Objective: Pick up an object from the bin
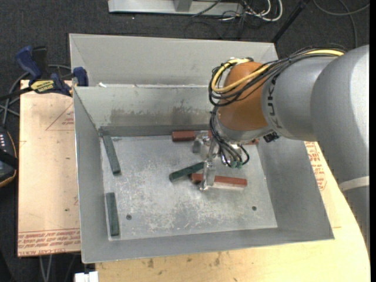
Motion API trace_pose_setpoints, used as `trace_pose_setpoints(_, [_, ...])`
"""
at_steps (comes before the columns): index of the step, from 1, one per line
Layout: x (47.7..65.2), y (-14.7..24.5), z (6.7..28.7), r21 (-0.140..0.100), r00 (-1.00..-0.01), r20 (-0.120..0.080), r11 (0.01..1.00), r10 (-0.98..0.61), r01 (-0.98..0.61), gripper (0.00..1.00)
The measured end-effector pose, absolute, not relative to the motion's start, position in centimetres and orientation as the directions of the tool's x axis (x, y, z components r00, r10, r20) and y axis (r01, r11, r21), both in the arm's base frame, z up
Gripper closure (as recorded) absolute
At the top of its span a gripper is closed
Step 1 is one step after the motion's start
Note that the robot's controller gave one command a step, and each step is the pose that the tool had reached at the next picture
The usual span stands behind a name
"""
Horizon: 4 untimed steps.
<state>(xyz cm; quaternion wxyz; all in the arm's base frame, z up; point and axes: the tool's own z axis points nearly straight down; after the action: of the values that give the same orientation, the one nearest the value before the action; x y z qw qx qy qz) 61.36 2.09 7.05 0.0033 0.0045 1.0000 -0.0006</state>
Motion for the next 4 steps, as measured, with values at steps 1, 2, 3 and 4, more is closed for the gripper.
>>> trace_pose_setpoints(1, [61.2, 2.5, 7.0, 0.001, -1.0, -0.003, 1.0, 0.003, 0.003, 1.0])
trace_pose_setpoints(2, [61.2, 2.5, 7.0, 0.001, -1.0, -0.003, 1.0, 0.003, 0.003, 0.0])
trace_pose_setpoints(3, [61.2, 2.5, 7.1, 0.001, -1.0, -0.003, 1.0, 0.002, 0.002, 1.0])
trace_pose_setpoints(4, [61.1, 3.0, 23.1, -0.002, -0.948, -0.011, 0.948, -0.317, -0.317, 1.0])
